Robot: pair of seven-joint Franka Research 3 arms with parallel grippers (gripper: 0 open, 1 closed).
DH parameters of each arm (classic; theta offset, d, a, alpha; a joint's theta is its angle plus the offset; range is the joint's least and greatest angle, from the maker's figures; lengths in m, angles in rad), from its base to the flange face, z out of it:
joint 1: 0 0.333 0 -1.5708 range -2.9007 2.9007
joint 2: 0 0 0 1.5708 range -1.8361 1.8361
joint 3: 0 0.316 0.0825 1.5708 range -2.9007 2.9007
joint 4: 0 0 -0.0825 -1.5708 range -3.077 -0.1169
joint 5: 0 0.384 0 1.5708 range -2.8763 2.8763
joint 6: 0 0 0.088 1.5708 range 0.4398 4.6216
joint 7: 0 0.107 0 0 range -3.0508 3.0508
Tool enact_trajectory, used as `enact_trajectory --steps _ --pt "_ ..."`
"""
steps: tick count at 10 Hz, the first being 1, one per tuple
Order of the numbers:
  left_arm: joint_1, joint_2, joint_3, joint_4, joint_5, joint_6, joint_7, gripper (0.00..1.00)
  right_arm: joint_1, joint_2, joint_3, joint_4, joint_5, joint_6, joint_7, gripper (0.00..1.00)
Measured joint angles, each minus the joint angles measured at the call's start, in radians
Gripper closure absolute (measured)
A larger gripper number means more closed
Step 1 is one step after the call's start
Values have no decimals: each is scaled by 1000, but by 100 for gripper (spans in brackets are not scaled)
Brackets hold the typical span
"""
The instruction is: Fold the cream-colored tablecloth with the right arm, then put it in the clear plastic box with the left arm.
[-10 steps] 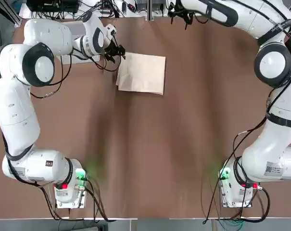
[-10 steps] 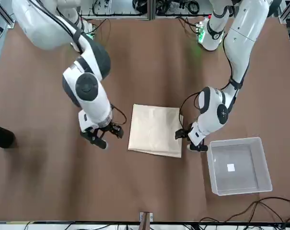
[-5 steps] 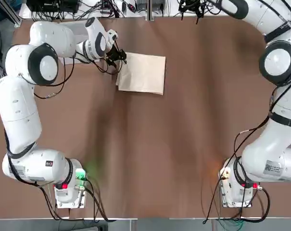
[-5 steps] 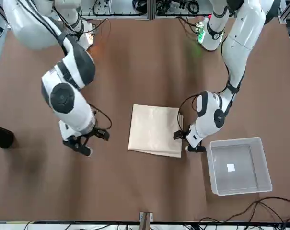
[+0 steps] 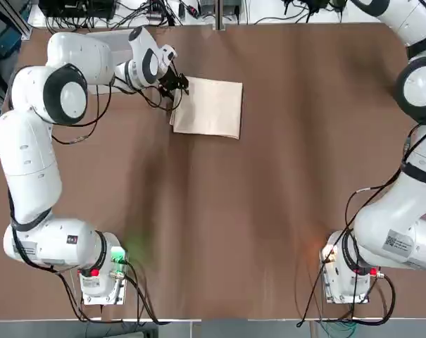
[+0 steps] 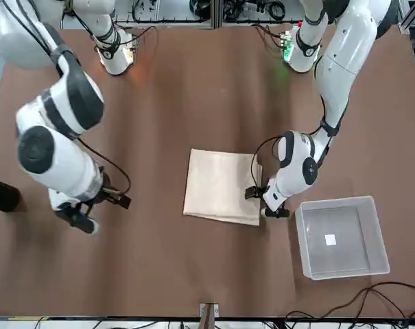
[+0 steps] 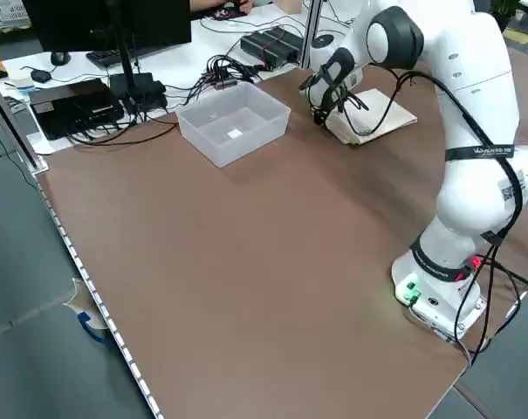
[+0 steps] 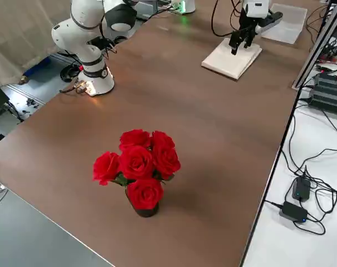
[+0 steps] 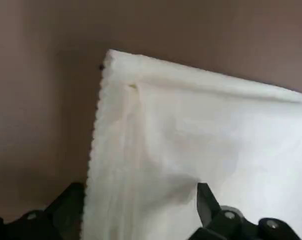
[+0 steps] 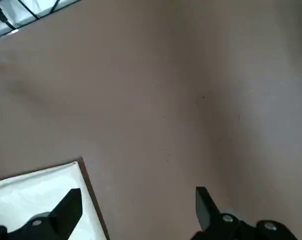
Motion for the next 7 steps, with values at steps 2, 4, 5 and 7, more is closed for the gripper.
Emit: enact_trajectory --steps 2,4,5,7 --pt "-6 8 0 5 0 0 0 4 2 -1 3 -1 0 0 0 0" --pt "-6 13 -1 8 0 0 0 36 2 -1 4 -2 0 0 0 0" --pt "-6 13 -3 10 0 0 -3 50 2 -1 4 -2 1 0 1 0" --pt "-5 12 -4 17 0 -1 -10 78 4 -1 6 -4 1 0 4 0"
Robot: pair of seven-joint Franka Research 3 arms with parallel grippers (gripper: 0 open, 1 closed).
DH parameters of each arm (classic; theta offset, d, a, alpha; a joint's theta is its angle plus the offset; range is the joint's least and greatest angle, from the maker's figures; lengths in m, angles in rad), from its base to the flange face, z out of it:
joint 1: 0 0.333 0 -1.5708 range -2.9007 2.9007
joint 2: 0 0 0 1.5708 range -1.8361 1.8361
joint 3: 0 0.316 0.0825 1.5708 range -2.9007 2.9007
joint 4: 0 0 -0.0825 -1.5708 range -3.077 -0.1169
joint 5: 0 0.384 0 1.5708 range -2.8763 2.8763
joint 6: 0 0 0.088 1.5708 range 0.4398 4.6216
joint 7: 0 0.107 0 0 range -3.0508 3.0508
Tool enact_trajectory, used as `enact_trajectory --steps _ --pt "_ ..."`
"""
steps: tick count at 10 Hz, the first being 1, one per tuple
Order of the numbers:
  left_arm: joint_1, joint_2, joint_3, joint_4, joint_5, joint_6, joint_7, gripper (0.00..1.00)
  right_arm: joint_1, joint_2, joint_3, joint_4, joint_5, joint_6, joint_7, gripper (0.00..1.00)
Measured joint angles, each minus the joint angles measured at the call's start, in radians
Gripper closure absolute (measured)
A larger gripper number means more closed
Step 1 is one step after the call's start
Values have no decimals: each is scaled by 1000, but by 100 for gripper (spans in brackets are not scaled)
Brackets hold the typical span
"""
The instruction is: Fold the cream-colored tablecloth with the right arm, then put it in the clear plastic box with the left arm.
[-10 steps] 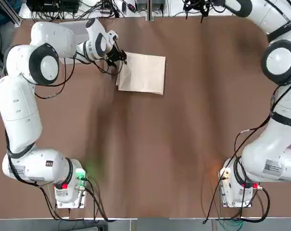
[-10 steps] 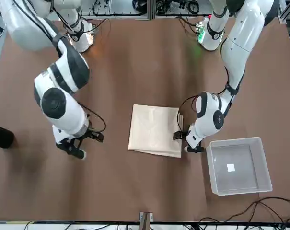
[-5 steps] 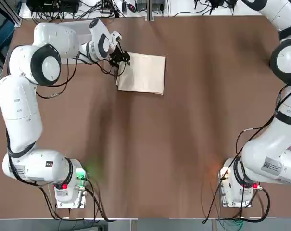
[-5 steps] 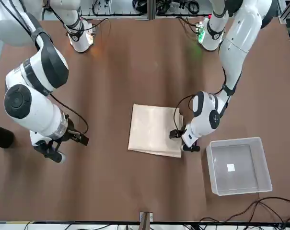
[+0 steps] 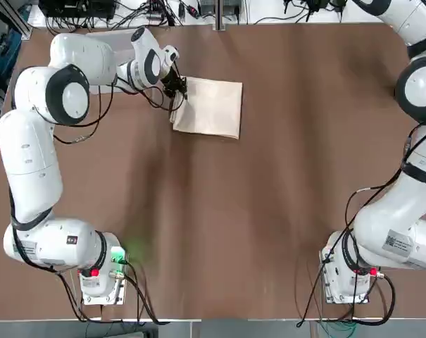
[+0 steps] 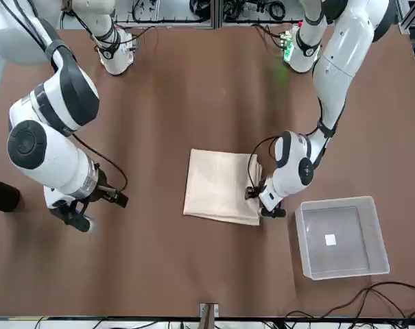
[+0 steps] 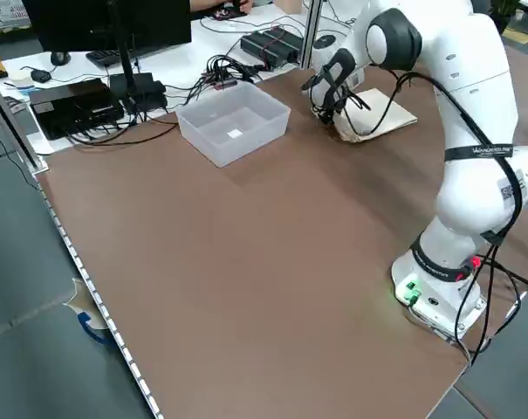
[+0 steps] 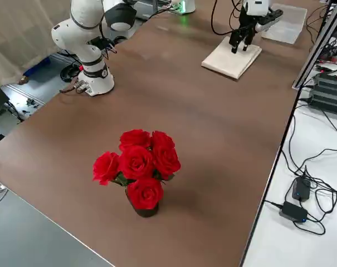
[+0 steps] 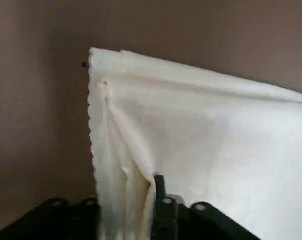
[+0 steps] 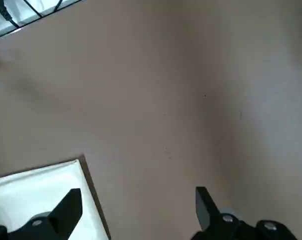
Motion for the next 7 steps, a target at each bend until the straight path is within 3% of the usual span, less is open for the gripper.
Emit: enact_trajectory --steps 1,4,7 --pt "3 -2 0 5 0 0 -2 92 1 0 1 -1 0 0 4 0" --pt "23 -36 3 12 0 -64 -12 93 2 0 10 -2 0 2 11 0" --pt "62 -139 24 15 4 -261 -17 93 2 -1 13 -1 0 9 13 0"
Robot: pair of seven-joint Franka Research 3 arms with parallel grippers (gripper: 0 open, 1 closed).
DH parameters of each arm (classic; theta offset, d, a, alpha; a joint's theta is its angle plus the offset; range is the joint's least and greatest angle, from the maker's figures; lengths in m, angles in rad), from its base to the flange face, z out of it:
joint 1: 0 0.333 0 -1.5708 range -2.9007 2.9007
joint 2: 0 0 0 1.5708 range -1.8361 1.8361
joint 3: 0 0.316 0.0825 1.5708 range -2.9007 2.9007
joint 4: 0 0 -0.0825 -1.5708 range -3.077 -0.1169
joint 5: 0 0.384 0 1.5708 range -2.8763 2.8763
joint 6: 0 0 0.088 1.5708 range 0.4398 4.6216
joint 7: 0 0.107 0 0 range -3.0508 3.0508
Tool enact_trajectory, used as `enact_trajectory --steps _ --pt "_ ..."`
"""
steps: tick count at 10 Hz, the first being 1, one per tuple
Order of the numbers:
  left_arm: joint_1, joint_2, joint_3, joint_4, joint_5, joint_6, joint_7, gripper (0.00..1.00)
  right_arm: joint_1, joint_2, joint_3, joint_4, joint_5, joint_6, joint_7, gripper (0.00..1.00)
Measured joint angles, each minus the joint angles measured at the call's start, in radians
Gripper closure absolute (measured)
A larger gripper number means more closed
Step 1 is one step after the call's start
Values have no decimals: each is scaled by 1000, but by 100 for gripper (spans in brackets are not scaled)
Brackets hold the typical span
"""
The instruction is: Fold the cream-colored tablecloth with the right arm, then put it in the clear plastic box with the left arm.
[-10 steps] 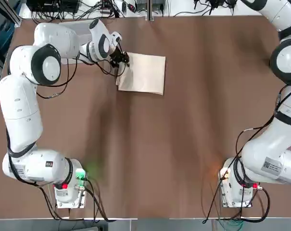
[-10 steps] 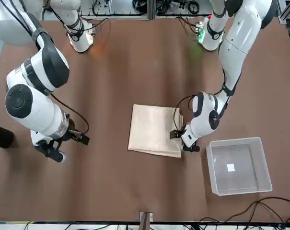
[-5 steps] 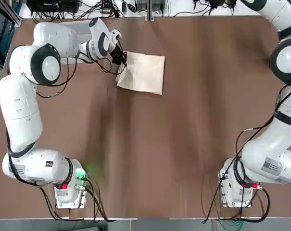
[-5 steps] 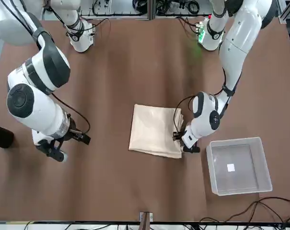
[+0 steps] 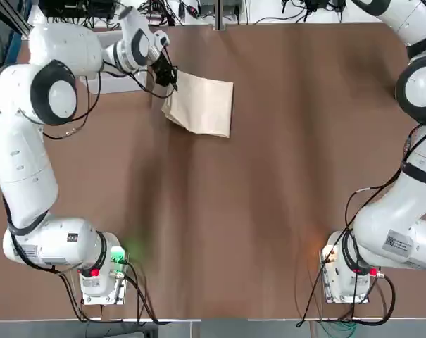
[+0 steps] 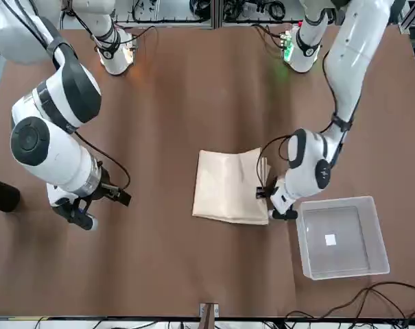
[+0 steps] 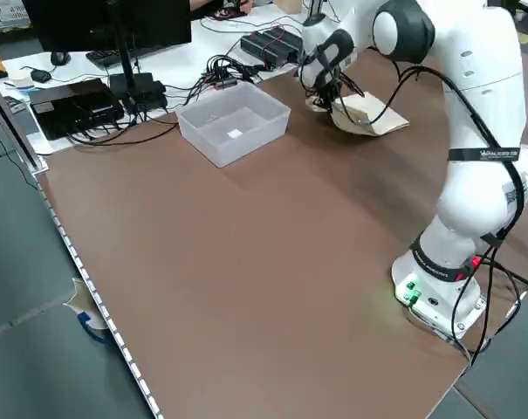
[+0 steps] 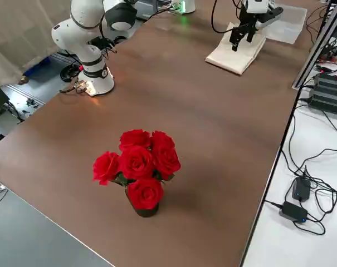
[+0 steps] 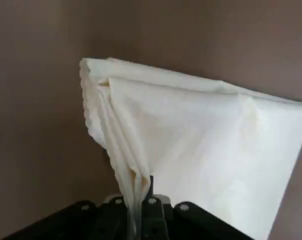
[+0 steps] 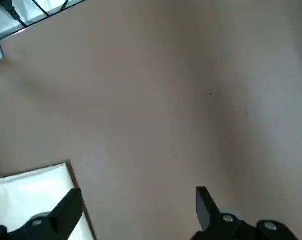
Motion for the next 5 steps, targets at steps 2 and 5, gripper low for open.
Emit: enact_trajectory --steps 2,5 --pt "1 -50 11 0 92 -70 -63 93 -9 -8 0 5 2 3 0 0" --pt "-52 -64 -11 9 262 -75 -259 93 -48 -41 0 10 56 1 -48 0"
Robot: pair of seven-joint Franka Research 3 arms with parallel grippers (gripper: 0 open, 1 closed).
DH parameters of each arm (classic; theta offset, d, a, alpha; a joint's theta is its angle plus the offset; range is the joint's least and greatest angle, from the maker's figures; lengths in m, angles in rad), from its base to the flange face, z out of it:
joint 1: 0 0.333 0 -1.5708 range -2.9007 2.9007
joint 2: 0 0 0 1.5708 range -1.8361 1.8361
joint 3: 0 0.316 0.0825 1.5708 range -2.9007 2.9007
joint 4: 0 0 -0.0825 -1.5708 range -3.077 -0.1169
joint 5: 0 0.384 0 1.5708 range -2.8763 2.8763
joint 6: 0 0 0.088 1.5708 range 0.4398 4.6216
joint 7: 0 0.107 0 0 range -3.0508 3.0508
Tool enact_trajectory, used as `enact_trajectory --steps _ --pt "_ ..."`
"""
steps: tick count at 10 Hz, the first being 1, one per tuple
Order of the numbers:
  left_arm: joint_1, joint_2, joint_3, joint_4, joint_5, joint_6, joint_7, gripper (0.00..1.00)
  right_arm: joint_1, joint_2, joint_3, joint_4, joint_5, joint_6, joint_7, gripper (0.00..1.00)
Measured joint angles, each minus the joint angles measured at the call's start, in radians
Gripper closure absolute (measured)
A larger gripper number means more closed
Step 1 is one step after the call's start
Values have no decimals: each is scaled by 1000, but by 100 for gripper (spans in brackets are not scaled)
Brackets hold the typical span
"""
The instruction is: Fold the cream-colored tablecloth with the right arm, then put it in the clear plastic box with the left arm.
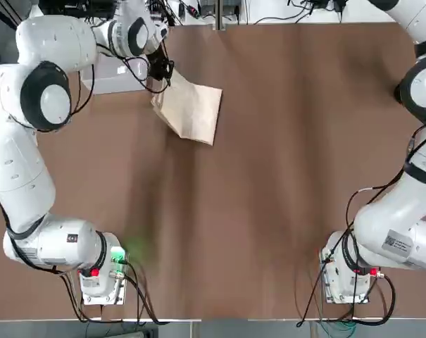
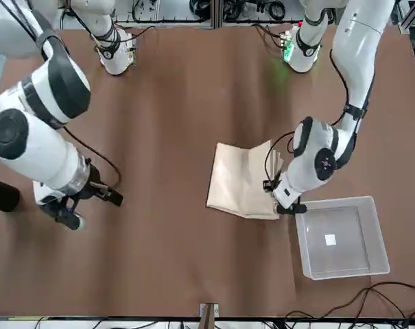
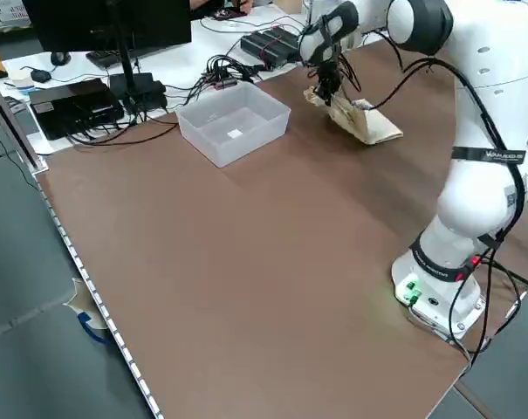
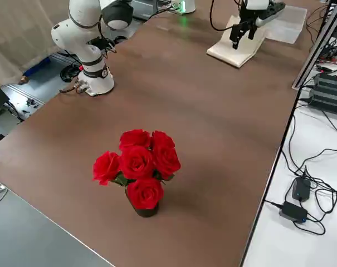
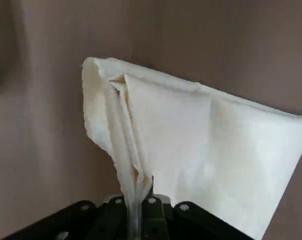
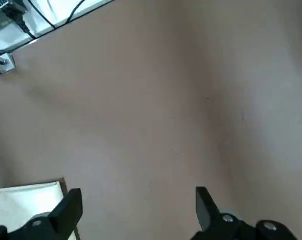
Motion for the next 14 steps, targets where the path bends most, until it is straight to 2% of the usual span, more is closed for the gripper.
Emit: enact_trajectory --steps 3,6,9,12,14 --pt "-74 -1 -32 4 108 0 -154 93 -29 -42 -6 0 38 -9 -79 0" --pt "-74 -4 -94 14 177 -1 -225 93 -57 -122 -78 -14 138 -17 -197 0" --pt "-99 -7 -116 44 260 -60 -240 93 -58 -215 -201 -53 271 -18 -313 0" --pt "-174 -7 -117 69 267 -70 -247 93 -57 -280 -290 -72 343 -32 -393 0" --pt "-219 -4 -116 75 268 -73 -253 93 -46 -324 -374 -91 403 -41 -471 0"
